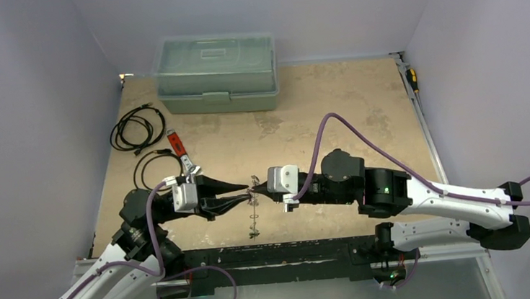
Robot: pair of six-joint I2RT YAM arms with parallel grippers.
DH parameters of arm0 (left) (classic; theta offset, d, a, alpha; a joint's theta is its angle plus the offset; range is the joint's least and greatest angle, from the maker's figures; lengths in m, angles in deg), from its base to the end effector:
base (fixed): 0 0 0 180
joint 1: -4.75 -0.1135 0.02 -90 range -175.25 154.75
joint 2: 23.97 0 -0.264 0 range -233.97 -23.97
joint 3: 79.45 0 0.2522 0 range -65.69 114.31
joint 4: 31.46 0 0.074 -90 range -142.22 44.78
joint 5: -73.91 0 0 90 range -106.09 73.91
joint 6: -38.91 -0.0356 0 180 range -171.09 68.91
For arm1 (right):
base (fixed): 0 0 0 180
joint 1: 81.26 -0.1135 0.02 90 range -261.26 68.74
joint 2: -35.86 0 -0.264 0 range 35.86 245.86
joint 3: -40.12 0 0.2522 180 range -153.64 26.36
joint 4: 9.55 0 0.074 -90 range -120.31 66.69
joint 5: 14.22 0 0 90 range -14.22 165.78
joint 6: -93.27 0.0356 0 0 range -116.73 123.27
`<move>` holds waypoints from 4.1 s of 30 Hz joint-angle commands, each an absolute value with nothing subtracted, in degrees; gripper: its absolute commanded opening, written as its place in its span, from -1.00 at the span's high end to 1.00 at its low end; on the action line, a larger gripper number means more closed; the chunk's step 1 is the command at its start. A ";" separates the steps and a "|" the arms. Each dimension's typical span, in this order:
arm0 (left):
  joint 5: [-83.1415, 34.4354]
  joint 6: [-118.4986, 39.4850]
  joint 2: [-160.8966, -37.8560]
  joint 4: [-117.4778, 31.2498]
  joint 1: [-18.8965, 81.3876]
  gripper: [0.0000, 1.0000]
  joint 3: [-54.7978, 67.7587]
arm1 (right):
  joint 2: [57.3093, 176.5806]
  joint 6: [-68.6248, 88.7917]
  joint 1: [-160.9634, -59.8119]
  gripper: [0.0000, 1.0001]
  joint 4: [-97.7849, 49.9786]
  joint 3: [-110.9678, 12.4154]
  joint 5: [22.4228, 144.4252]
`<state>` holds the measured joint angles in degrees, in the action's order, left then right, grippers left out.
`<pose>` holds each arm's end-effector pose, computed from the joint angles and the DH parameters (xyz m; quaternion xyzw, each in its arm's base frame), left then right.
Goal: Put the keys on the keyring
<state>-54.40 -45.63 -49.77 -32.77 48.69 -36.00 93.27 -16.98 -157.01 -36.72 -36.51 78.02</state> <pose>0.0714 -0.0995 0.3335 0.4346 0.4481 -0.4946 0.6047 0.0539 0.2179 0.4038 -0.5691 0.4952 0.3186 0.5739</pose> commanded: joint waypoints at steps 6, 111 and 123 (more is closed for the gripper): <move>-54.19 -43.95 -49.46 -31.04 48.60 0.73 -36.35 | 90.71 -17.91 -157.11 1.00 -34.53 -38.59 76.46; -51.45 -44.01 -50.56 -34.98 48.63 1.00 -34.25 | 99.56 -18.75 -157.11 -0.01 -55.13 -53.31 78.08; -52.86 -44.21 -51.66 -34.90 48.67 1.00 -34.33 | 105.91 -20.18 -157.11 0.15 -62.15 -59.44 76.87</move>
<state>-52.04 -44.17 -51.87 -37.38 48.65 -36.32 106.45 -19.08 -156.98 -60.17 -56.58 78.37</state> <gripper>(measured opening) 0.017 0.430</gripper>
